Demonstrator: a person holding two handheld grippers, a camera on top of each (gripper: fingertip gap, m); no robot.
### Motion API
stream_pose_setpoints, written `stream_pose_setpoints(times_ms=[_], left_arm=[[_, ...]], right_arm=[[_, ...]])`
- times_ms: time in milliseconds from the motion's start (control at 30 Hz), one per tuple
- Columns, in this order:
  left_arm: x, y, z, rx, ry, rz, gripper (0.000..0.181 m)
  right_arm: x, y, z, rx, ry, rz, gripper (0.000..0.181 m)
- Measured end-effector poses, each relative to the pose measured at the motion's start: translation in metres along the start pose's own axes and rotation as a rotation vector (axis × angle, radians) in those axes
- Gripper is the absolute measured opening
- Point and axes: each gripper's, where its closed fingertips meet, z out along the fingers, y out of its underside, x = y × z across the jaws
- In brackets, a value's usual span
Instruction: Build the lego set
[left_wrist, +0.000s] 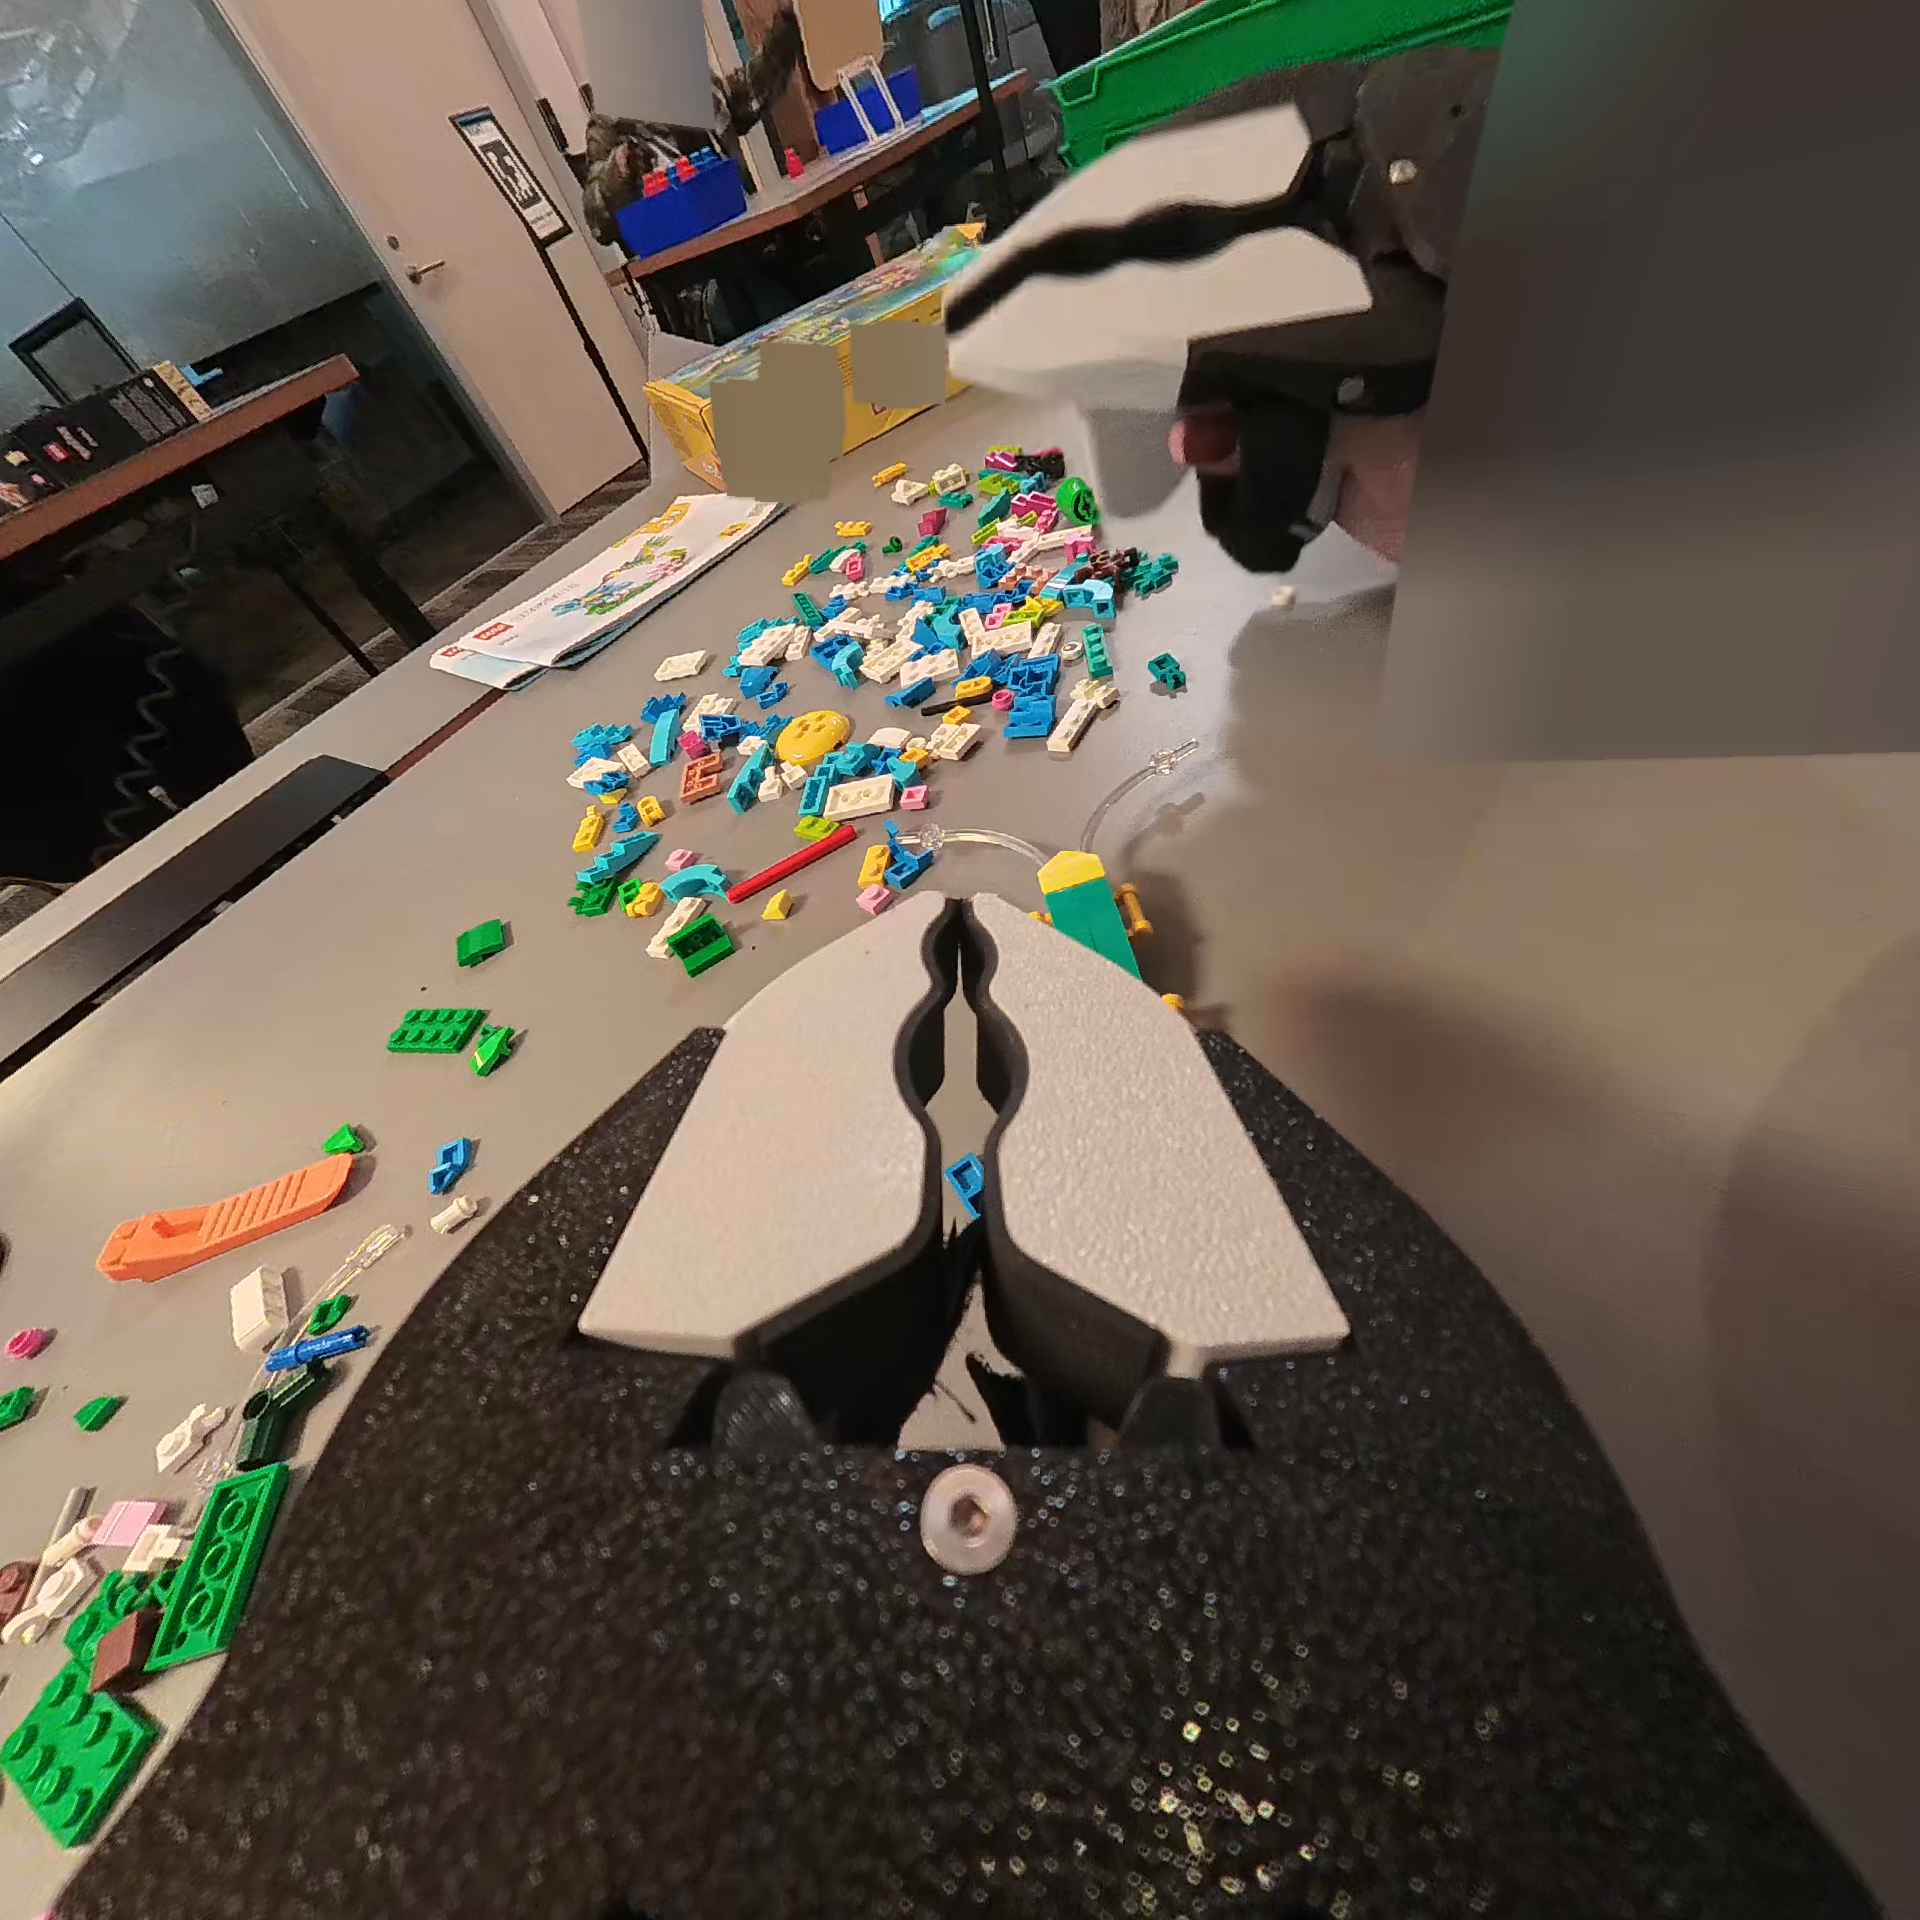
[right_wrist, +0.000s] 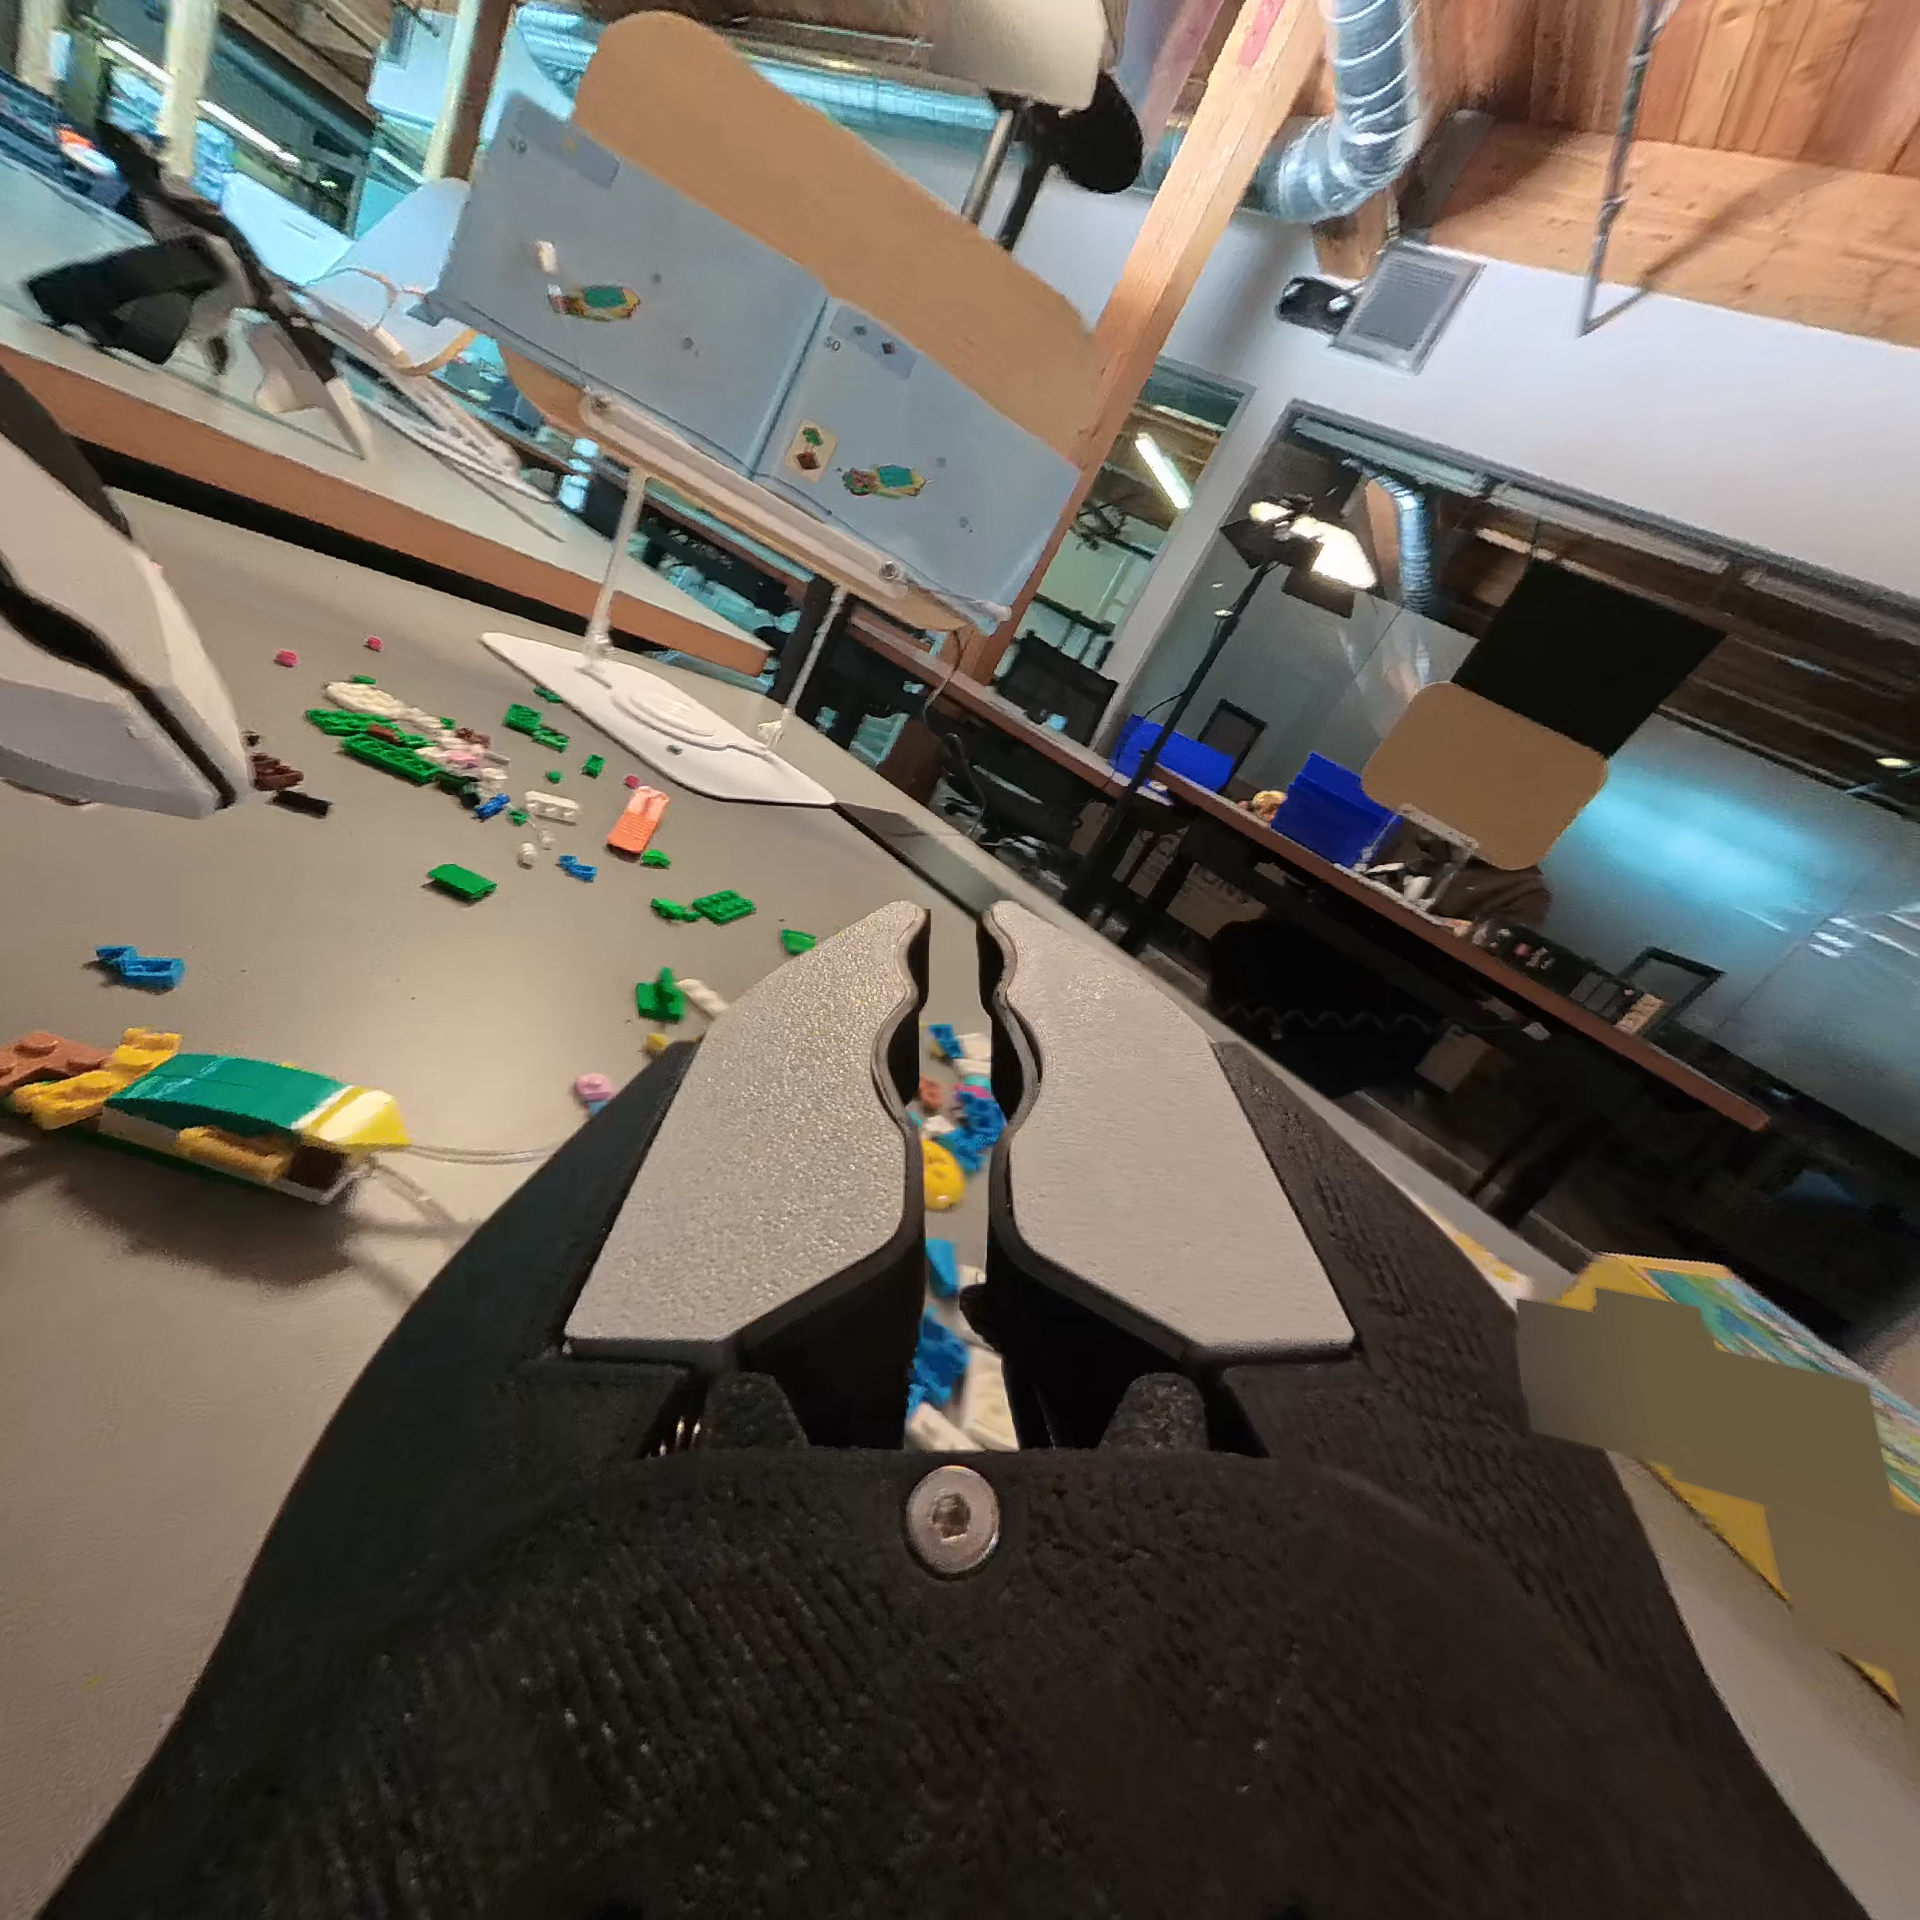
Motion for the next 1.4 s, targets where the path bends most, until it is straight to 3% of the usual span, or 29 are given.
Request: stream_pose_setpoints(times_ms=[100, 233, 400, 500, 667, 800, 933, 1400], left_arm=[[0.000, 0.000, 0.000, -0.002, -0.001, 0.005, 0.000], [-0.004, -0.002, -0.003, 0.019, -0.028, 0.011, 0.000], [-0.006, -0.003, -0.004, 0.029, -0.030, -0.011, 0.000], [-0.005, -0.002, -0.003, 0.019, -0.029, -0.001, 0.000], [-0.004, -0.001, -0.002, 0.012, -0.030, 0.002, 0.000], [-0.004, 0.000, -0.002, 0.009, -0.028, 0.005, 0.000], [-0.003, 0.000, -0.002, 0.004, -0.027, 0.011, 0.000], [-0.002, 0.002, -0.001, -0.009, -0.022, 0.023, 0.000]], right_arm=[[0.045, -0.001, -0.014, -0.035, 0.167, -0.044, 0.007], [0.115, 0.003, -0.055, -0.130, 0.387, -0.022, 0.000], [0.149, 0.045, -0.087, -0.378, 0.393, 0.050, 0.000], [0.141, 0.063, -0.090, -0.463, 0.277, 0.092, 0.000], [0.075, 0.088, -0.084, -0.608, -0.174, 0.263, 0.003], [0.043, 0.111, -0.084, -0.746, -0.336, 0.280, 0.017], [0.035, 0.116, -0.079, -0.766, -0.364, 0.271, 0.025], [0.022, 0.111, -0.071, -0.770, -0.401, 0.298, 0.022]])
